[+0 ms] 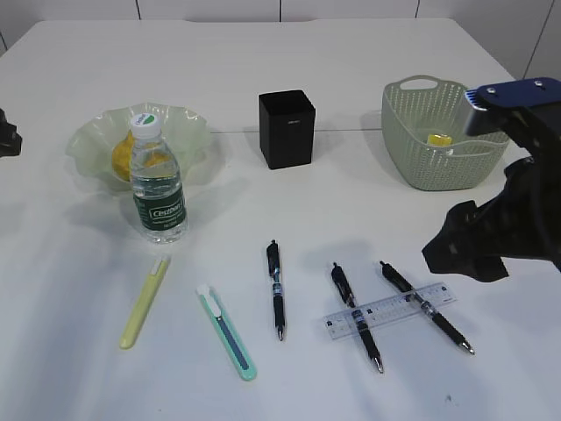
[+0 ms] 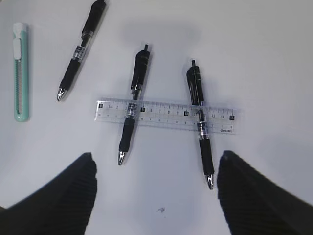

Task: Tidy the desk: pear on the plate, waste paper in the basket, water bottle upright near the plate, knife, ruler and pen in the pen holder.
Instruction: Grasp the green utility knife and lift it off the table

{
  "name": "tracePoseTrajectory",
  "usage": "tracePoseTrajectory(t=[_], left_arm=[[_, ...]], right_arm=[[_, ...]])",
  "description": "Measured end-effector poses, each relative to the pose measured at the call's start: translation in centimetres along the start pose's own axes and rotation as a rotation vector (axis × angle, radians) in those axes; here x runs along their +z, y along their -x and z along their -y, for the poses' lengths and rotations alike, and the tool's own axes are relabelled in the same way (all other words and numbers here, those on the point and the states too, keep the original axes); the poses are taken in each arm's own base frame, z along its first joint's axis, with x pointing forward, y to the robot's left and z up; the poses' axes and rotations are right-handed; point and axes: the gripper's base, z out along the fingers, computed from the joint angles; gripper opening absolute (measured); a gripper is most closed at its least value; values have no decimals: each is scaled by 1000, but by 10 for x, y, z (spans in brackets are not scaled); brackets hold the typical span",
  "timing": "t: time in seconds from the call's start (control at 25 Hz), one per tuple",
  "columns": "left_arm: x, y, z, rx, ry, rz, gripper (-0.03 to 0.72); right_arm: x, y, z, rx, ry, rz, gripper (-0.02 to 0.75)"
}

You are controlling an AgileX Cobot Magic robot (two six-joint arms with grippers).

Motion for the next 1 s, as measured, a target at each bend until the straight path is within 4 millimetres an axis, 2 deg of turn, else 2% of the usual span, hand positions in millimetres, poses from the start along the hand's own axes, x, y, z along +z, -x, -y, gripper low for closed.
tracePoseTrajectory(t=[0.68,0.84,1.0], left_arm=[[0,-5,2,-46,-16,-61,515],[0,-6,2,-49,-17,-63,515],[0,-6,2,-49,-17,-63,515]], right_arm=[[-1,-16,-3,5,32,-173,567],[-5,-20,-3,74,22,-247,567],[-6,-19,1,60,-25,-356,567]])
